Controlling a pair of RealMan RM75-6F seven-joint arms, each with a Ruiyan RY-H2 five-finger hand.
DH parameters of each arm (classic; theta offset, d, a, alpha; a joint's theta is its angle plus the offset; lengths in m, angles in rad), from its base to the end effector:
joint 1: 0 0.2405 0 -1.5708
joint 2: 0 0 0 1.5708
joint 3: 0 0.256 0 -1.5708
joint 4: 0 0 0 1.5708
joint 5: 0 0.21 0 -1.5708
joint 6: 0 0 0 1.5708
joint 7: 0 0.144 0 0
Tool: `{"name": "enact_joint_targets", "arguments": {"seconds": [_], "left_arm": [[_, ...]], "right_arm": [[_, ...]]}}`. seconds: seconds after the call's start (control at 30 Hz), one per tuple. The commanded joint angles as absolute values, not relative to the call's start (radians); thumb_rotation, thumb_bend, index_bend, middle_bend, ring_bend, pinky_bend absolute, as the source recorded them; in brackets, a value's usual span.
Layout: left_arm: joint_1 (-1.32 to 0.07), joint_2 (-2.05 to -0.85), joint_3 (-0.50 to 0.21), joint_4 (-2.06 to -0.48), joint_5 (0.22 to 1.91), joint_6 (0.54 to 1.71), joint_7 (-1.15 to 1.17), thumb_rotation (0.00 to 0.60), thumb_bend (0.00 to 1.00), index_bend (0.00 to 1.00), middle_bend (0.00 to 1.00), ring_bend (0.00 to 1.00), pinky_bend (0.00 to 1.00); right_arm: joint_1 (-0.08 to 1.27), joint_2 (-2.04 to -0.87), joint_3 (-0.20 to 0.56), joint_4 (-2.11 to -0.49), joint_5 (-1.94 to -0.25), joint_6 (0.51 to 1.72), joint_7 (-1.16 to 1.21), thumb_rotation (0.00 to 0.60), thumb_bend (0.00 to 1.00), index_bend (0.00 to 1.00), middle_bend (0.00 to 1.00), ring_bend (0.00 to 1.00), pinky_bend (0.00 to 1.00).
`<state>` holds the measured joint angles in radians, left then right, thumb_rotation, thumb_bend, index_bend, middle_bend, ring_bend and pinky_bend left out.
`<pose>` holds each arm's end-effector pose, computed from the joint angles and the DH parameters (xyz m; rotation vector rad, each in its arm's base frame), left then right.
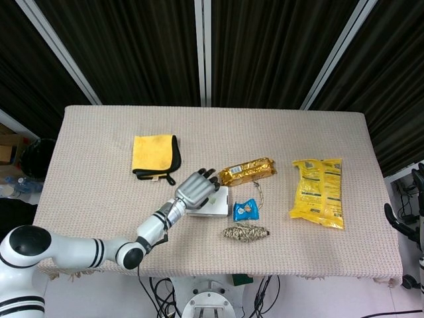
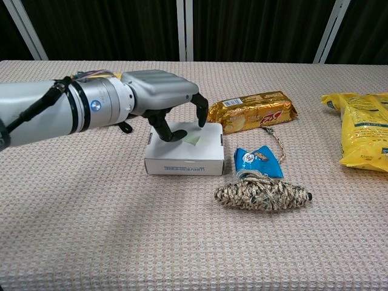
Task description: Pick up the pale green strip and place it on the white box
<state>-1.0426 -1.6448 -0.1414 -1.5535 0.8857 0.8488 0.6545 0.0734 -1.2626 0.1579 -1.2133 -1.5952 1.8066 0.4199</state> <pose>-0.0464 0.3288 -0.0722 -2.2335 -0.7237 -0.8188 -0.3299 -0.1891 0.2003 1.2112 -0.6532 1.3493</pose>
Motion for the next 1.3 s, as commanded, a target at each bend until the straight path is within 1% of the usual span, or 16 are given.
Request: {"name": "enact_joint_targets", "arguments": {"seconds": [0.03, 0.2, 0.4, 0.5, 0.57, 0.63, 0.77, 0.8, 0.9, 0.93, 0.97, 1.0, 1.03, 1.1, 1.23, 1.3], "left_arm": [[-1.042, -1.645, -0.142, -1.554, 0.893, 0.857, 0.645, 0.6, 0.42, 0.3, 0.26, 0.09, 0.2], [-1.029, -1.632, -0.138, -1.577, 0.928, 0.889, 0.621, 0.6, 0.42, 0.28, 0.26, 0.09, 0.2], [-1.002, -1.598, -0.114, -1.627, 0.97, 0.917, 0.6, 0.6, 0.42, 0.32, 0.25, 0.09, 0.2], [-0.983, -1.595, -0.102, -1.634, 0.991, 0.936, 0.584, 0.6, 0.4, 0.32, 0.25, 0.09, 0.2], [-0.97, -1.603, -0.1, -1.622, 1.009, 0.951, 0.565, 0.6, 0.35, 0.32, 0.25, 0.09, 0.2], [-0.954, -1.614, -0.1, -1.606, 1.034, 0.975, 0.539, 0.6, 0.25, 0.34, 0.24, 0.09, 0.2], [-0.915, -1.62, -0.095, -1.593, 1.118, 1.009, 0.432, 0.594, 0.07, 0.39, 0.24, 0.09, 0.2], [-0.905, -1.62, -0.092, -1.59, 1.145, 1.015, 0.396, 0.576, 0.05, 0.4, 0.24, 0.09, 0.2], [-0.877, -1.613, -0.072, -1.572, 1.238, 1.019, 0.262, 0.429, 0.01, 0.42, 0.23, 0.09, 0.2], [-0.871, -1.609, -0.063, -1.565, 1.262, 1.016, 0.226, 0.343, 0.01, 0.43, 0.22, 0.07, 0.2], [-0.863, -1.607, -0.053, -1.556, 1.288, 1.011, 0.183, 0.296, 0.0, 0.43, 0.21, 0.07, 0.2], [-0.859, -1.606, -0.045, -1.548, 1.306, 1.007, 0.156, 0.229, 0.0, 0.43, 0.19, 0.06, 0.19], [-0.855, -1.607, -0.039, -1.539, 1.322, 1.004, 0.131, 0.19, 0.0, 0.43, 0.18, 0.04, 0.18], [-0.847, -1.615, -0.029, -1.512, 1.355, 1.002, 0.082, 0.144, 0.0, 0.41, 0.15, 0.03, 0.17], [-0.841, -1.636, -0.022, -1.457, 1.385, 0.989, 0.032, 0.028, 0.0, 0.3, 0.07, 0.0, 0.14], [-0.839, -1.644, -0.018, -1.438, 1.401, 0.985, 0.026, 0.001, 0.0, 0.27, 0.06, 0.0, 0.13]], "right_arm": [[0.074, -1.263, 0.159, -1.212, -1.595, 1.807, 0.42, 0.6, 0.32, 0.0, 0.0, 0.0, 0.0], [0.075, -1.262, 0.16, -1.212, -1.593, 1.804, 0.419, 0.6, 0.32, 0.0, 0.0, 0.0, 0.0], [0.079, -1.266, 0.158, -1.213, -1.597, 1.799, 0.413, 0.6, 0.32, 0.0, 0.0, 0.0, 0.0], [0.081, -1.269, 0.156, -1.215, -1.602, 1.798, 0.407, 0.6, 0.32, 0.0, 0.0, 0.0, 0.0], [0.082, -1.271, 0.154, -1.218, -1.605, 1.798, 0.403, 0.6, 0.32, 0.0, 0.0, 0.0, 0.0], [0.082, -1.272, 0.152, -1.221, -1.608, 1.799, 0.398, 0.6, 0.32, 0.0, 0.0, 0.0, 0.0], [0.081, -1.269, 0.152, -1.225, -1.607, 1.799, 0.394, 0.6, 0.32, 0.0, 0.0, 0.0, 0.0], [0.081, -1.269, 0.153, -1.225, -1.605, 1.798, 0.395, 0.6, 0.32, 0.0, 0.0, 0.0, 0.0], [0.082, -1.267, 0.153, -1.226, -1.605, 1.796, 0.394, 0.6, 0.33, 0.0, 0.0, 0.0, 0.0], [0.082, -1.268, 0.153, -1.226, -1.605, 1.795, 0.393, 0.6, 0.33, 0.0, 0.0, 0.0, 0.0], [0.083, -1.268, 0.152, -1.226, -1.606, 1.794, 0.392, 0.6, 0.33, 0.0, 0.0, 0.0, 0.0], [0.083, -1.269, 0.151, -1.226, -1.607, 1.793, 0.392, 0.6, 0.33, 0.0, 0.0, 0.0, 0.0], [0.083, -1.269, 0.15, -1.225, -1.607, 1.792, 0.391, 0.6, 0.33, 0.0, 0.0, 0.0, 0.0], [0.083, -1.27, 0.149, -1.225, -1.607, 1.79, 0.391, 0.6, 0.33, 0.0, 0.0, 0.0, 0.0], [0.083, -1.269, 0.148, -1.229, -1.611, 1.793, 0.386, 0.6, 0.33, 0.0, 0.0, 0.0, 0.0], [0.082, -1.268, 0.148, -1.231, -1.61, 1.794, 0.382, 0.6, 0.33, 0.0, 0.0, 0.0, 0.0]]}}
